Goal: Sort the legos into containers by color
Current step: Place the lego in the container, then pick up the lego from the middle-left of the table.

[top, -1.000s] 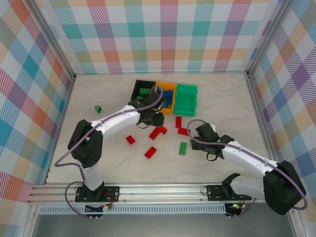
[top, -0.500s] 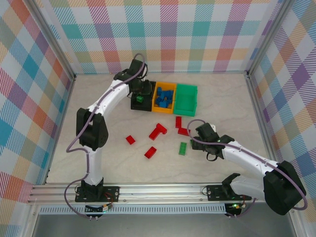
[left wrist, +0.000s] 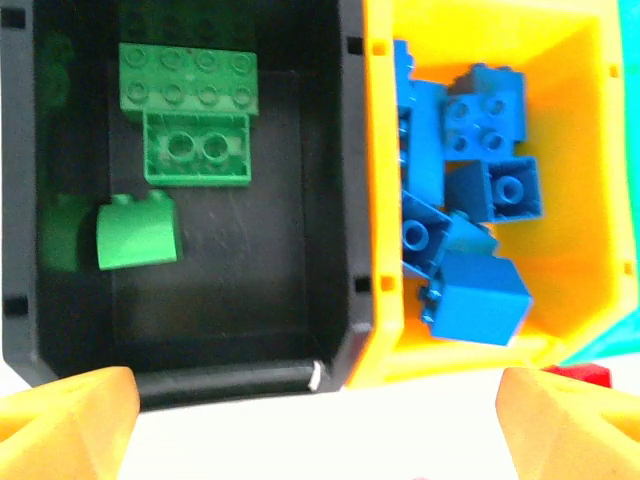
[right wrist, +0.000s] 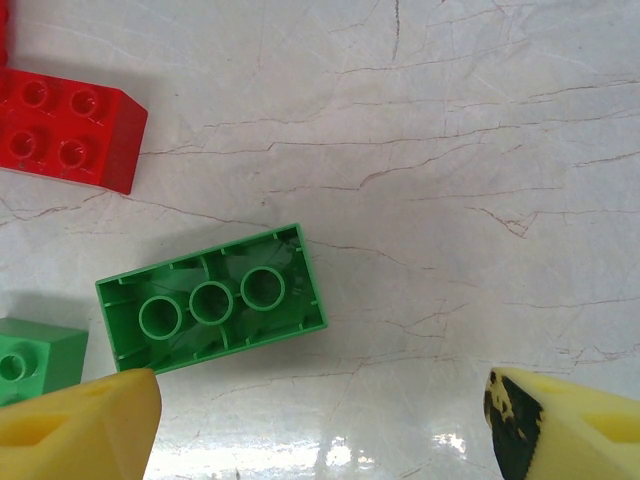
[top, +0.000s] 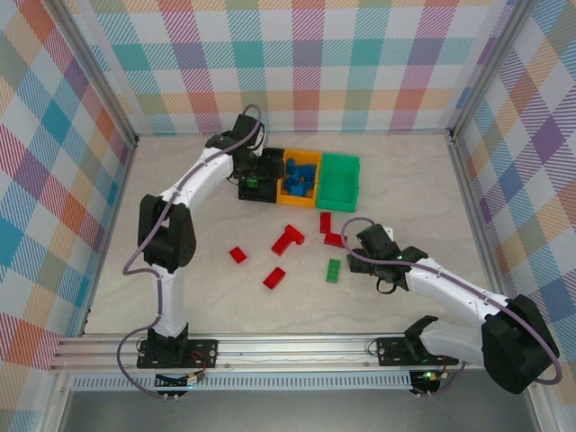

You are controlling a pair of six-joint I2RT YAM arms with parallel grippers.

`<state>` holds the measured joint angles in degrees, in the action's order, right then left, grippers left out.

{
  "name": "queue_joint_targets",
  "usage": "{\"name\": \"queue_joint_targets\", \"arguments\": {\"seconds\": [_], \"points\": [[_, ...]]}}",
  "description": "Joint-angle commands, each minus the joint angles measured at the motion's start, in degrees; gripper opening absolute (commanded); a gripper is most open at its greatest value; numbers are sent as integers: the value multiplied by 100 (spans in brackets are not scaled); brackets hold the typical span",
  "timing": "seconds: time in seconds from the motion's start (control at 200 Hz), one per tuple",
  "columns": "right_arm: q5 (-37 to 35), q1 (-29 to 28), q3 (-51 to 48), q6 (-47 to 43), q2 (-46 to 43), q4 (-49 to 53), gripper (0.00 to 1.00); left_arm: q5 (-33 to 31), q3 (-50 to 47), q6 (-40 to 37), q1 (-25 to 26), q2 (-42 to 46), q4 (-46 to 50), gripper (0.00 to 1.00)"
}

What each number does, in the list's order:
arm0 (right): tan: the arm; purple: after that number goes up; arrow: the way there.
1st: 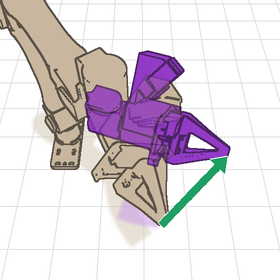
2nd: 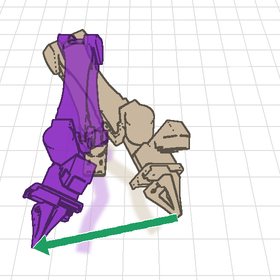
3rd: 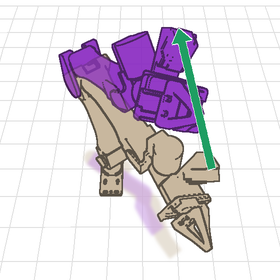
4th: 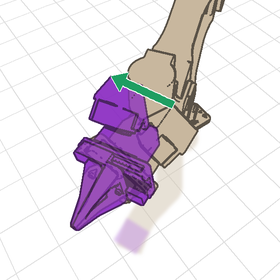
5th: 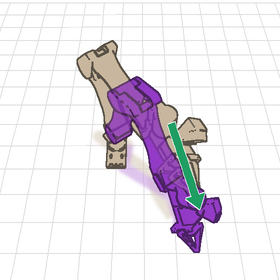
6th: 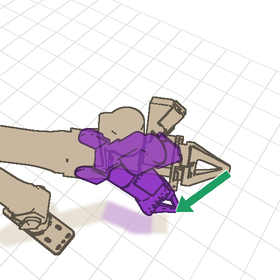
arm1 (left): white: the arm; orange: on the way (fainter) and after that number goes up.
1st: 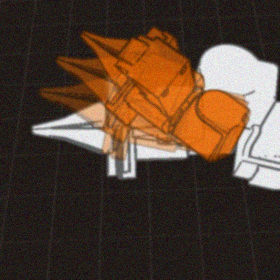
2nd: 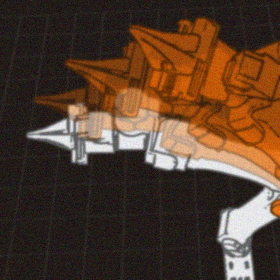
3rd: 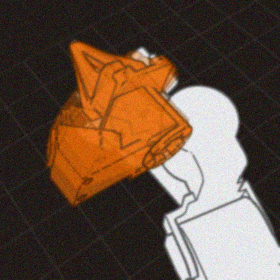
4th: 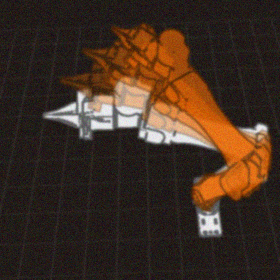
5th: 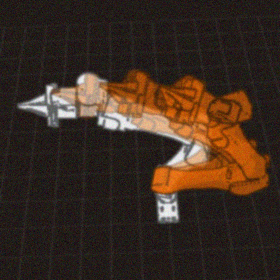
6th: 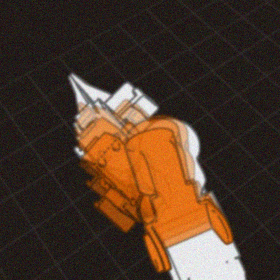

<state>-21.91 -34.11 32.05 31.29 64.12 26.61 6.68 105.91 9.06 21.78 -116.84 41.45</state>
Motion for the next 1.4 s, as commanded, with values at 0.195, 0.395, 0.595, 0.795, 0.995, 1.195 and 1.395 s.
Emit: {"name": "queue_joint_targets", "arguments": {"seconds": [0.195,0.395,0.595,0.795,0.995,1.195,1.395], "points": [[-94,-43,166,92,92,56,85,756,-1448,212,339,1296,-682,88],[-116,-57,201,106,171,81,85,996,-2172,93,1017,1569,-726,85],[-234,-56,197,196,104,183,86,1104,-3114,346,1939,1881,-1254,84],[-270,-50,181,224,48,199,86,1197,-3799,680,2665,2021,-2167,83],[-557,-35,308,448,250,406,88,1265,-3804,776,3051,1786,-2252,82],[-757,46,355,714,118,701,89,1299,-3902,996,3165,1668,-2464,80],[-270,754,-385,823,-1435,445,91,1295,-3734,1148,3248,1352,-2478,77]]}}
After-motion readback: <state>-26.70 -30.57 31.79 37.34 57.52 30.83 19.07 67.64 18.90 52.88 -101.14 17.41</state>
